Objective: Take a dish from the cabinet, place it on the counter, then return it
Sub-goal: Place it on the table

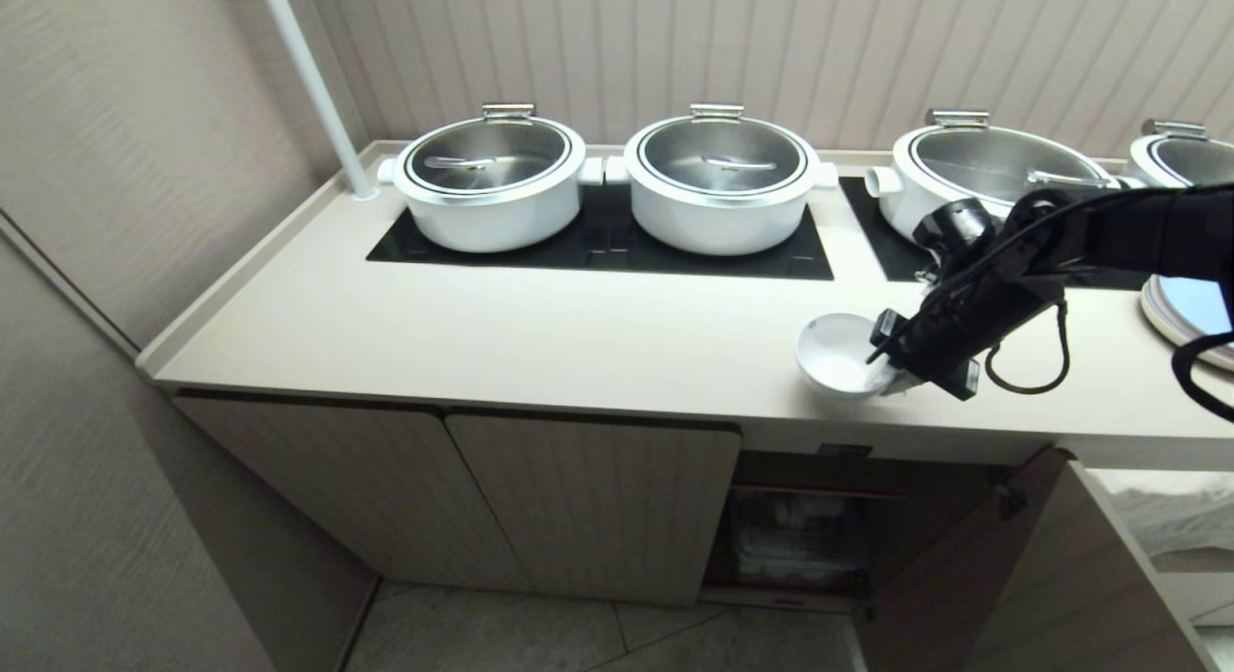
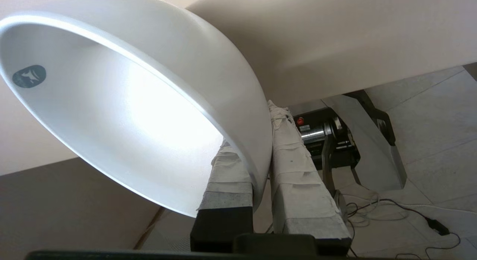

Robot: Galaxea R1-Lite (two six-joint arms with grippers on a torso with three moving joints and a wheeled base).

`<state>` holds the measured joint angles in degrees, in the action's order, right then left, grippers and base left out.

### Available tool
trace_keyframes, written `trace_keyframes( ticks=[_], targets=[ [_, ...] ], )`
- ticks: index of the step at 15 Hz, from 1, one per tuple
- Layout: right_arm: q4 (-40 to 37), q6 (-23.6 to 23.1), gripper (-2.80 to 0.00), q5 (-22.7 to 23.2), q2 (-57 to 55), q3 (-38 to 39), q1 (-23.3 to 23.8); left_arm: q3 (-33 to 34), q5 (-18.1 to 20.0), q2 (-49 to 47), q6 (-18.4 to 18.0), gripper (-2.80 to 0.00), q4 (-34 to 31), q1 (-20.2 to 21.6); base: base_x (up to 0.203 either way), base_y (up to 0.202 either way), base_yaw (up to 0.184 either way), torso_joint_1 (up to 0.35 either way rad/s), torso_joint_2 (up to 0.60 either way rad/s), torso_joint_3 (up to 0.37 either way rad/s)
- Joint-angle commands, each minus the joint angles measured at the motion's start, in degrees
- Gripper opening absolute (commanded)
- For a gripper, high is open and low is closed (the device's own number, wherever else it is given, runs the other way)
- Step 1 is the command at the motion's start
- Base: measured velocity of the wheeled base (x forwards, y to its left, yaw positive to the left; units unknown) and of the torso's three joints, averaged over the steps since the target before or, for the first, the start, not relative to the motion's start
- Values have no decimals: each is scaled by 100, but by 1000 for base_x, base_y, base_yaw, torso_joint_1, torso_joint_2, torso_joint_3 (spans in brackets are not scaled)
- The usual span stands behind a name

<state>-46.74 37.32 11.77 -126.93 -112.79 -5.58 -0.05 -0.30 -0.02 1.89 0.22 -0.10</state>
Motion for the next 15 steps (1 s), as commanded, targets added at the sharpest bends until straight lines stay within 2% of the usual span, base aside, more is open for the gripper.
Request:
trace_keyframes(
  ticks=[1,15],
  targets=[
    [68,30,-280,18,-43,2,75,-3,-5,2,4,-280,4,1,0,0,0,0,0,0],
    [75,100,-280,63,-151,2,145,-4,-5,2,4,-280,4,1,0,0,0,0,0,0]
  ],
)
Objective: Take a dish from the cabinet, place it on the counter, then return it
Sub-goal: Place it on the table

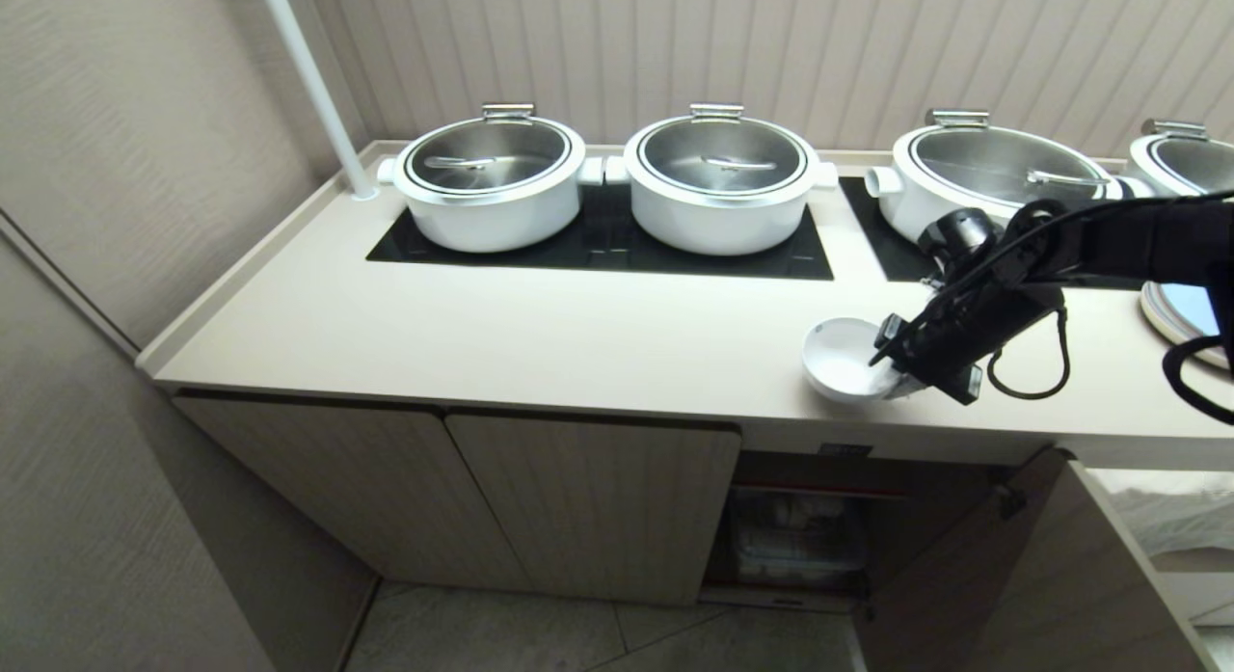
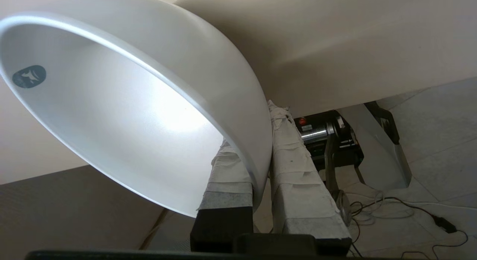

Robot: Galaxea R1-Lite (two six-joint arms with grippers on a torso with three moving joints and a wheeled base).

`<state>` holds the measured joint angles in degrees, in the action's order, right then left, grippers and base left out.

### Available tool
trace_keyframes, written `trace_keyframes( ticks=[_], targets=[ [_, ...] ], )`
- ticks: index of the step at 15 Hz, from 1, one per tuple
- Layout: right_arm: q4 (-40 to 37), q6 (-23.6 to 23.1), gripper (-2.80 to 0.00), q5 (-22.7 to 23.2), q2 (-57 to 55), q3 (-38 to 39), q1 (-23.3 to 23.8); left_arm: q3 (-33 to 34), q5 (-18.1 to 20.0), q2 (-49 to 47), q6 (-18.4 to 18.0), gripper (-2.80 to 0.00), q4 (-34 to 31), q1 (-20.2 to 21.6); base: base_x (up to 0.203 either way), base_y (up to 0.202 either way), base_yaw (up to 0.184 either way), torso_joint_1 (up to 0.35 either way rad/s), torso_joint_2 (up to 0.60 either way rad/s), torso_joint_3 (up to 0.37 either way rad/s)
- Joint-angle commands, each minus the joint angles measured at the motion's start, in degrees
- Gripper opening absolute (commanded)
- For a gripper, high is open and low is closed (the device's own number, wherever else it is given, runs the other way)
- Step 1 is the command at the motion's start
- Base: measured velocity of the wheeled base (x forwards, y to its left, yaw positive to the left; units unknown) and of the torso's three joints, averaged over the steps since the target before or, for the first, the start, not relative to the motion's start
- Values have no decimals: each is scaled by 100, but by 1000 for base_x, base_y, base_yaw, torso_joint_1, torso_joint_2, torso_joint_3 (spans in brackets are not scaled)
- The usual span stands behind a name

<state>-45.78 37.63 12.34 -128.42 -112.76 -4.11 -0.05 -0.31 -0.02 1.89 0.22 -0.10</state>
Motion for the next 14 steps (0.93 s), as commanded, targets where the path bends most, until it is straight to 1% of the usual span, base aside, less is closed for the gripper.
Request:
trace_keyframes(
  ticks=[1,5,14],
  targets=[
    [-10,148,-280,6,-9,0,-11,-4,-4,2,4,-280,4,1,0,0,0,0,0,0],
    [-10,218,-280,6,-52,0,-11,1,0,2,4,-280,4,1,0,0,0,0,0,0],
    [45,218,-280,6,-61,0,-11,-4,-4,2,4,-280,4,1,0,0,0,0,0,0]
  ],
)
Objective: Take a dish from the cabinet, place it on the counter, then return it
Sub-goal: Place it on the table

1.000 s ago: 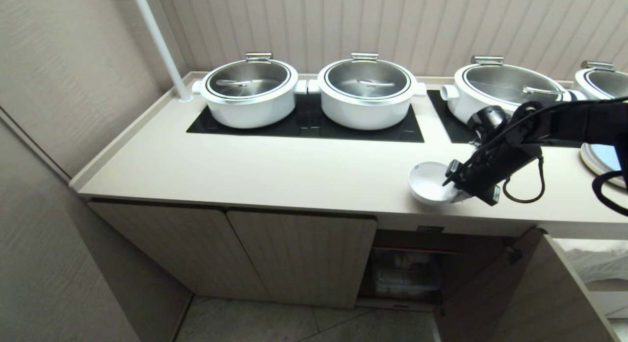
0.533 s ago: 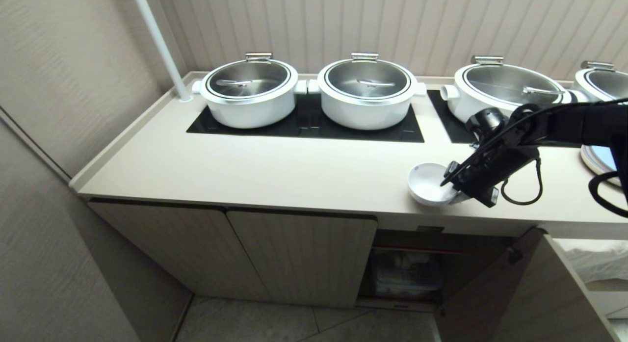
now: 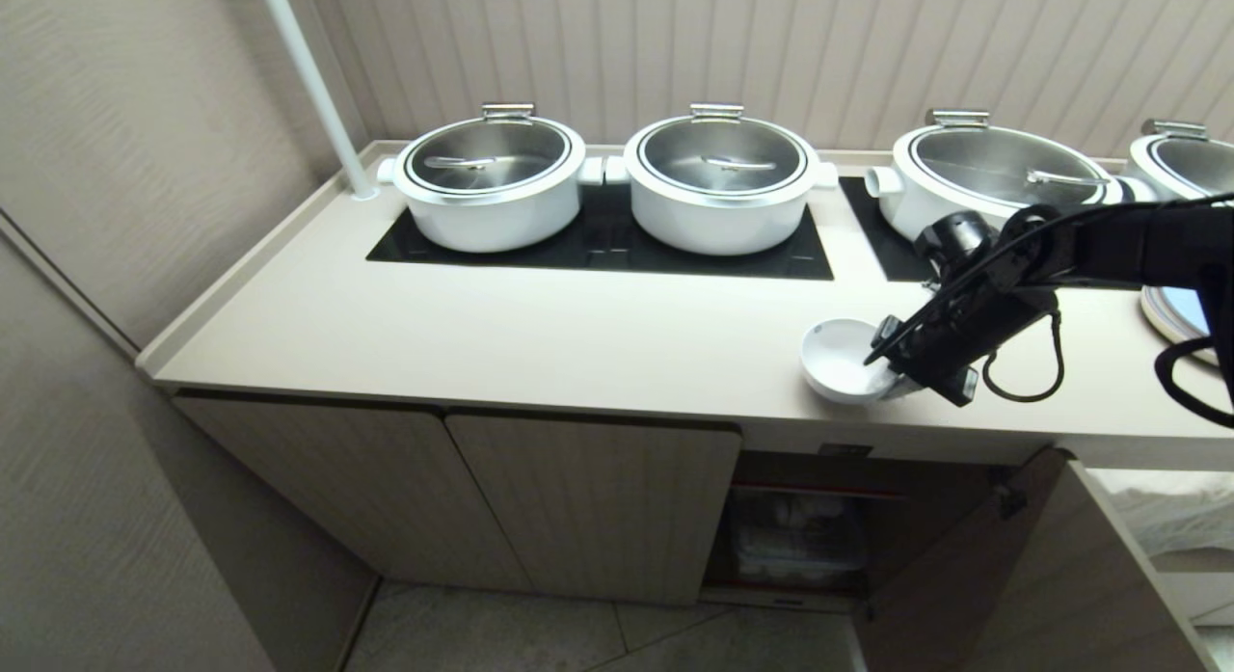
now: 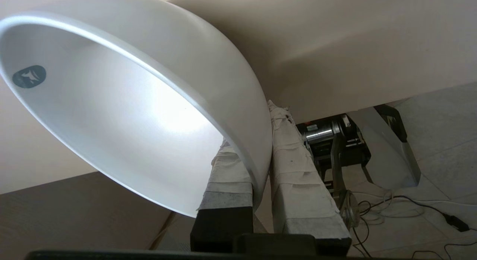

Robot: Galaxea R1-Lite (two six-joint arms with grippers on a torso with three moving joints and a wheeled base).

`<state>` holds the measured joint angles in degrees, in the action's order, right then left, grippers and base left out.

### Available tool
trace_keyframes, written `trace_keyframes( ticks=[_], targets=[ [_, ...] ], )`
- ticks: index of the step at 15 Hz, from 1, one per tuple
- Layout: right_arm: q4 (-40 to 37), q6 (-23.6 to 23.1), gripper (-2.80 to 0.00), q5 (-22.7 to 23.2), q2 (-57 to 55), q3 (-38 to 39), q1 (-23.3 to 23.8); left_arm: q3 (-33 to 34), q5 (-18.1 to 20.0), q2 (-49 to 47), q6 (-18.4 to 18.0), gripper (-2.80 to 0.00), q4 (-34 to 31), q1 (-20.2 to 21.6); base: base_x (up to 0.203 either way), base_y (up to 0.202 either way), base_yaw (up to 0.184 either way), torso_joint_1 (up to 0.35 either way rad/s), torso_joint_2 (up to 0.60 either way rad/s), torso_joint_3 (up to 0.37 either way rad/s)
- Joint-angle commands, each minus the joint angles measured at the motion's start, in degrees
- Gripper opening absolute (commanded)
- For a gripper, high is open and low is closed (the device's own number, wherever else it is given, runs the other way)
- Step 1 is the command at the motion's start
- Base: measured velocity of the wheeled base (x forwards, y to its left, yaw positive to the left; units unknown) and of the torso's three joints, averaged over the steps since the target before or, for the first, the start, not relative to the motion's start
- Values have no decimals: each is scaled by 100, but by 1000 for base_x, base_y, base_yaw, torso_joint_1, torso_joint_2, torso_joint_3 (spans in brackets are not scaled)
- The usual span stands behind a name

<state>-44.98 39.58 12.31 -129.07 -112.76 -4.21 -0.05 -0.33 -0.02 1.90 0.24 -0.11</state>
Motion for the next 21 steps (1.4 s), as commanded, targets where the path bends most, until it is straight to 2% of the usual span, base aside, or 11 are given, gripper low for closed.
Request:
trace_keyframes(
  ticks=[1,6,7,16,21],
  targets=[
    [-28,23,-280,8,5,0,-1,-4,-2,2,3,-280,2,2,0,0,0,0,0,0],
    [-28,23,-280,8,5,0,-1,4,-2,2,3,-280,2,2,0,0,0,0,0,0],
    [-28,23,0,8,5,0,-1,0,2,2,3,-280,2,2,0,0,0,0,0,0],
    [298,-4,0,-46,-21,0,-2,-4,-2,2,3,-280,2,2,0,0,0,0,0,0],
    [334,-85,0,-308,26,0,-14,-4,-2,2,3,-280,2,2,0,0,0,0,0,0]
  ],
)
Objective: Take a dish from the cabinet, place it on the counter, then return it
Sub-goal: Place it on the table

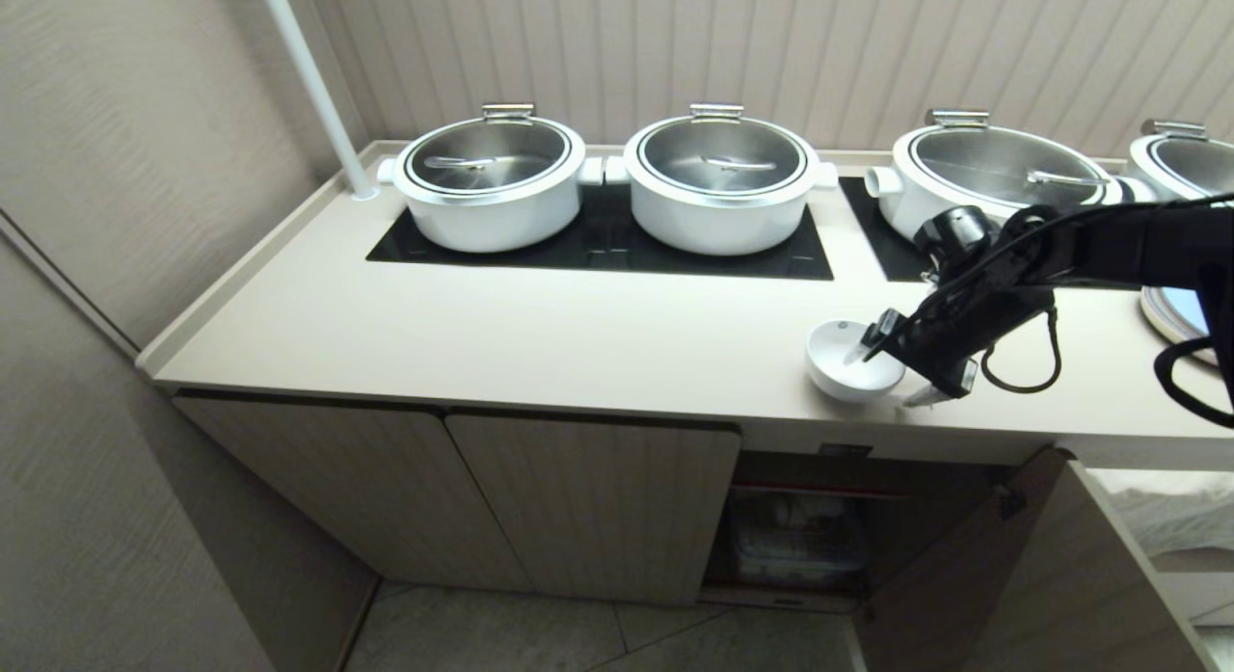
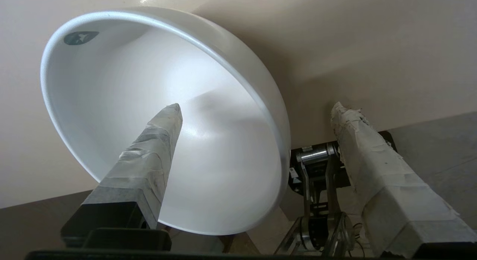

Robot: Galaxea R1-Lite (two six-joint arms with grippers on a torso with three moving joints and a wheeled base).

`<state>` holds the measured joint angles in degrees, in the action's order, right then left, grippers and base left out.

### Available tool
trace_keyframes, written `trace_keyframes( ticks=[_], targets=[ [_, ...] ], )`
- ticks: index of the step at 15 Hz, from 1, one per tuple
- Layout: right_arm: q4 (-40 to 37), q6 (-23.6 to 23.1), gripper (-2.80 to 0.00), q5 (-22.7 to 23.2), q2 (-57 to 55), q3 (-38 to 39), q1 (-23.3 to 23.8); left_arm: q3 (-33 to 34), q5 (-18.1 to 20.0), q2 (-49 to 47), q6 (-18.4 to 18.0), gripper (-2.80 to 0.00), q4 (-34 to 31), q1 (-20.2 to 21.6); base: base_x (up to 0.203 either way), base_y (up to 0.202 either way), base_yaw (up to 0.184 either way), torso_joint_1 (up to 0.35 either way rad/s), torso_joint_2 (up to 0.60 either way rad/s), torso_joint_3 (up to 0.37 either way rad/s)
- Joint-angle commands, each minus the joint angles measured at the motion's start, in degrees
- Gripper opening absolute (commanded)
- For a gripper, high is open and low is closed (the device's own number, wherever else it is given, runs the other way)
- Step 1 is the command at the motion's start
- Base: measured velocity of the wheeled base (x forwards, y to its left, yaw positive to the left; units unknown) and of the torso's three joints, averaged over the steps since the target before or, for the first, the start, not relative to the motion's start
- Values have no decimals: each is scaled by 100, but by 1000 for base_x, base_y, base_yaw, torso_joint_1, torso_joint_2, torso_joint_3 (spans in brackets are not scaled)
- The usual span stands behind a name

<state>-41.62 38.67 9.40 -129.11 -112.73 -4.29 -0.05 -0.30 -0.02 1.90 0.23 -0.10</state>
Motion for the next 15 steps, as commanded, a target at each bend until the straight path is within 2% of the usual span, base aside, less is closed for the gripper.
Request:
trace_keyframes(
  ticks=[1,3,5,9,15],
  targets=[
    [108,-24,0,-113,35,1,-14,-1,-5,2,3,-280,3,1,0,0,0,0,0,0],
    [305,-178,0,-450,82,5,-25,-3,-5,2,3,-280,3,1,0,0,0,0,0,0],
    [430,-644,0,-653,182,5,-28,5,4,2,3,-280,3,1,0,0,0,0,0,0],
    [520,-1154,0,-772,369,73,-57,-4,-5,2,3,-280,3,1,0,0,0,0,0,0],
    [552,-1209,0,-773,645,104,-162,-4,-5,2,3,-280,3,1,0,0,0,0,0,0]
  ],
)
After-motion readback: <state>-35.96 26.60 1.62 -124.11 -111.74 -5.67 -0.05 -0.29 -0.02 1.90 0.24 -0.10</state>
